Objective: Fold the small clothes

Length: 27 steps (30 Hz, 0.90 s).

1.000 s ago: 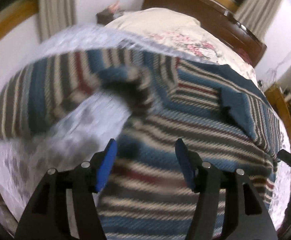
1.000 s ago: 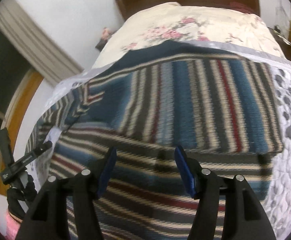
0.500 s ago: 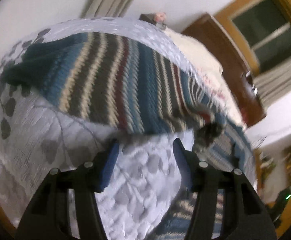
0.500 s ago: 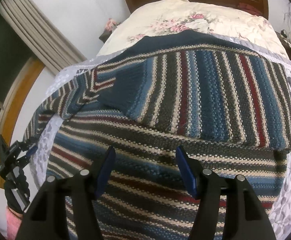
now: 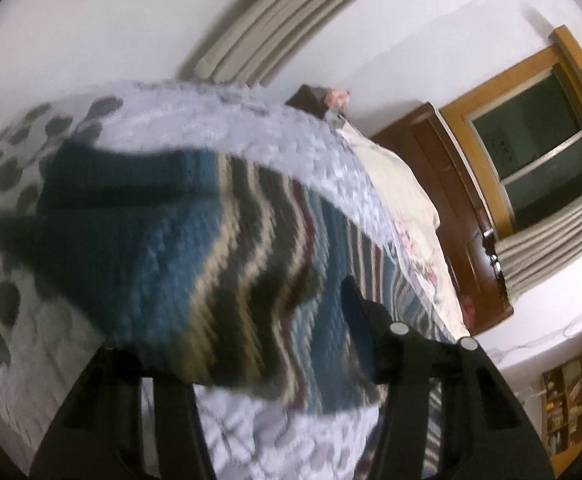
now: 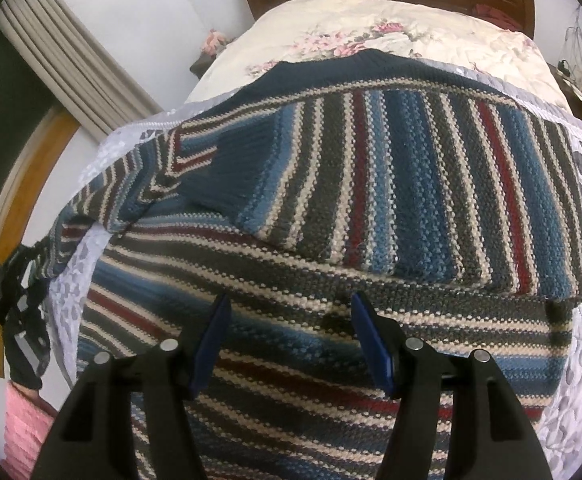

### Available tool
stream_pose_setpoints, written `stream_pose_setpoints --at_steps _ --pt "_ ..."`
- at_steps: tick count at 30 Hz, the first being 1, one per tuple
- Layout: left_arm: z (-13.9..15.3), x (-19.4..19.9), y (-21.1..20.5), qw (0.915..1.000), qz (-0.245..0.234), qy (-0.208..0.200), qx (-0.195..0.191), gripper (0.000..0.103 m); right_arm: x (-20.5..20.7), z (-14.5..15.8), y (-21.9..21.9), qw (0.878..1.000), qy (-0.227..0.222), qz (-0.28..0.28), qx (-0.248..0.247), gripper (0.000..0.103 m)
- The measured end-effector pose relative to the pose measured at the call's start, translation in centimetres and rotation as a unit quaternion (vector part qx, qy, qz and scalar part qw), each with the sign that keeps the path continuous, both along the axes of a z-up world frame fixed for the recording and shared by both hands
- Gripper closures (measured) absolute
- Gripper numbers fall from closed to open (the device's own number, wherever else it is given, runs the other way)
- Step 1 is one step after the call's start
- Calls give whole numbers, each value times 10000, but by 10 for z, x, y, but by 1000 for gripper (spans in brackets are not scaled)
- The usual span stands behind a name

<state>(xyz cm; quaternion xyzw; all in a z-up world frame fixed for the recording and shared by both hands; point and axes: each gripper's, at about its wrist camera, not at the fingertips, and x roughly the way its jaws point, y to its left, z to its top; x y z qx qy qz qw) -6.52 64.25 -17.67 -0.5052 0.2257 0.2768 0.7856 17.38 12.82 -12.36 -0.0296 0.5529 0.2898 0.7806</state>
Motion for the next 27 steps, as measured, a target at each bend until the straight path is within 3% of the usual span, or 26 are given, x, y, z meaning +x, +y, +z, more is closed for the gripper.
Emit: stream_pose_setpoints --at_steps 5,11,17,22,27 --pt "10 10 18 10000 -4 -23 64 90 3 -3 -2 10000 17 -42 -44 40" --pt "45 24 17 9982 -163 -93 578 94 5 0 -9 9999 -18 -112 -52 40" --pt "97 57 -13 9911 -556 -432 1130 94 4 8 -18 9997 -192 -108 -122 40" --pt "146 98 -52 9780 -1015 -779 1649 94 5 12 -33 9995 -229 -215 -71 40" --pt "181 155 -112 9580 -1720 -961 2083 94 6 14 -49 9990 -275 -349 -34 40"
